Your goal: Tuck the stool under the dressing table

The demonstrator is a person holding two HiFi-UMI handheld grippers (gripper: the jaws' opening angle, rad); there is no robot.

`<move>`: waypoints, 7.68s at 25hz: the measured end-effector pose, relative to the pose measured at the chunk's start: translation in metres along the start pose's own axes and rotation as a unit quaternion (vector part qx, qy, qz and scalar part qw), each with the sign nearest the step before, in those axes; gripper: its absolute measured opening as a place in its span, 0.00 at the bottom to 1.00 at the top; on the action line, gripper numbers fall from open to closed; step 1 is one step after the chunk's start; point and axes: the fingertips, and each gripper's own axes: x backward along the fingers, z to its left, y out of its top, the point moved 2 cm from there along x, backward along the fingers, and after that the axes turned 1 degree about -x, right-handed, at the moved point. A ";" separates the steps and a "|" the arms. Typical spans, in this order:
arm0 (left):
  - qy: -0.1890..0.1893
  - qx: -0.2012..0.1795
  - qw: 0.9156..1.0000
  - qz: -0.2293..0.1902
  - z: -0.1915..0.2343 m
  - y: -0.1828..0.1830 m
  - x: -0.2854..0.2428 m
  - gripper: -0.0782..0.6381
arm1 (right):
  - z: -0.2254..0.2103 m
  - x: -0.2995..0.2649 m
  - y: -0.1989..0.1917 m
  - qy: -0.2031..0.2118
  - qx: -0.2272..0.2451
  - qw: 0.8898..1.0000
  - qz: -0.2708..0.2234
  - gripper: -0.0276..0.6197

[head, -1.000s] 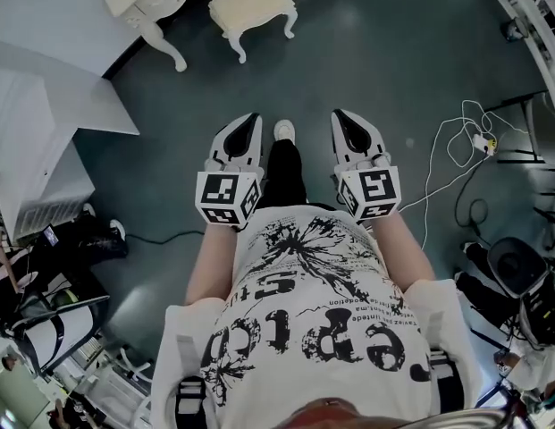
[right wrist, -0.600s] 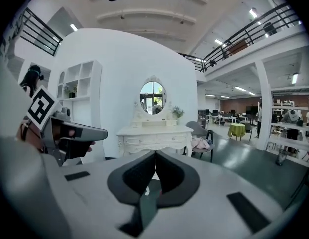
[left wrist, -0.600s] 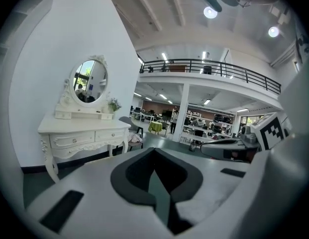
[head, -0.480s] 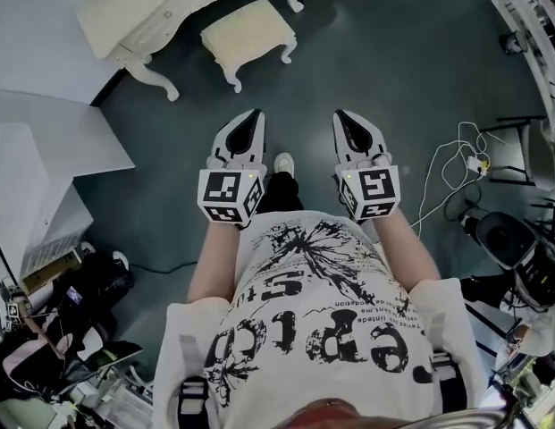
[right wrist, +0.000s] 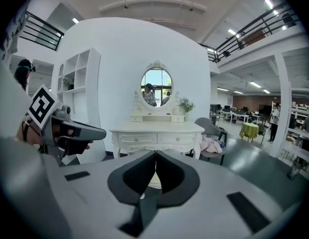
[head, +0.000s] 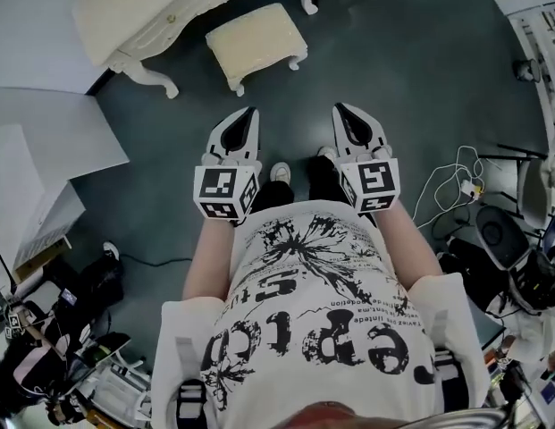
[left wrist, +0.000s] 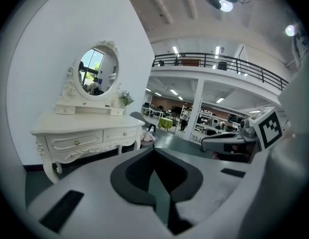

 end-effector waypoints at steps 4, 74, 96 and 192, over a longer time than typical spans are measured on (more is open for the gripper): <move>0.047 0.021 0.999 0.016 0.021 -0.006 -0.038 0.13 | -0.027 -0.057 -0.001 0.047 0.008 0.999 0.014 0.07; 0.159 0.240 0.952 0.104 0.333 -0.432 -0.458 0.13 | -0.088 -0.613 -0.413 0.096 0.038 0.971 0.214 0.07; 0.190 0.205 0.956 0.087 0.419 -0.387 -0.531 0.13 | -0.102 -0.738 -0.359 0.141 0.064 0.966 0.208 0.07; 0.198 -0.063 0.958 -0.196 0.187 0.259 -0.110 0.13 | -0.031 -0.289 0.276 0.168 0.064 0.970 -0.161 0.07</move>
